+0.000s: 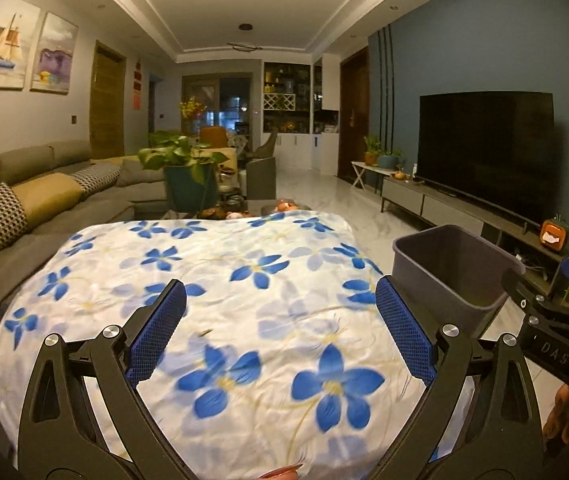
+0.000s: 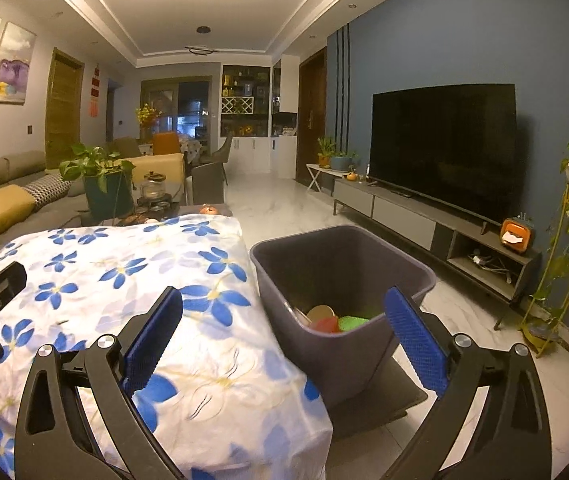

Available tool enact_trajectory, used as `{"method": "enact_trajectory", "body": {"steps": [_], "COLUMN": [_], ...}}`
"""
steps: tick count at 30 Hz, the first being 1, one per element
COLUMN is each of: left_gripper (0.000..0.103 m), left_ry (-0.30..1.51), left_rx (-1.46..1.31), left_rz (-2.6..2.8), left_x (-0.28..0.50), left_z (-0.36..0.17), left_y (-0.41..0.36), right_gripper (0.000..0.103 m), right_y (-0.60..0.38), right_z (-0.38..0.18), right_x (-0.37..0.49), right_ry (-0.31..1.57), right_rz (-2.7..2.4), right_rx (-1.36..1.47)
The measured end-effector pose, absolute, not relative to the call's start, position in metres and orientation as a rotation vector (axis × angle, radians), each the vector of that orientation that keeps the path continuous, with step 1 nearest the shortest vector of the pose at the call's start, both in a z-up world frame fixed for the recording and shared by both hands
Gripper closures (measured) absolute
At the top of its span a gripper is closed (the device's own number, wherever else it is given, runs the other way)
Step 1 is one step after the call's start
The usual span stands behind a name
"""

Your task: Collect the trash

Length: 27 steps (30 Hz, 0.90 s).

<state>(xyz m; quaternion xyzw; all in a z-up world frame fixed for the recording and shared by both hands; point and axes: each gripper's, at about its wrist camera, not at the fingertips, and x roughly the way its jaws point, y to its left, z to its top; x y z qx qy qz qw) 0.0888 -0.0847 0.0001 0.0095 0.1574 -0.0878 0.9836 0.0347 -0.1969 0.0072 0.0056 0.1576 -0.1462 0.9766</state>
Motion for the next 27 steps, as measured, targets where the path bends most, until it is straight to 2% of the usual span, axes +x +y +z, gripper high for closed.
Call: {"method": "enact_trajectory", "body": {"steps": [15,27], "left_gripper": [0.009,0.009], "left_ry": [0.286,0.283], "left_rx": [-0.026,-0.033], "left_rz": [-0.131,-0.139], "left_x": [0.010,-0.012], "left_z": [0.005,0.003], "left_y": [-0.032,-0.021], "right_gripper": [0.006,0.006], "right_y": [-0.146,-0.128], "right_z": [0.019,0.023], "right_x": [-0.042,-0.069], "right_ry": [0.271,0.244], "right_rz": [-0.266,-0.255], "right_rx": [-0.005,-0.021]}}
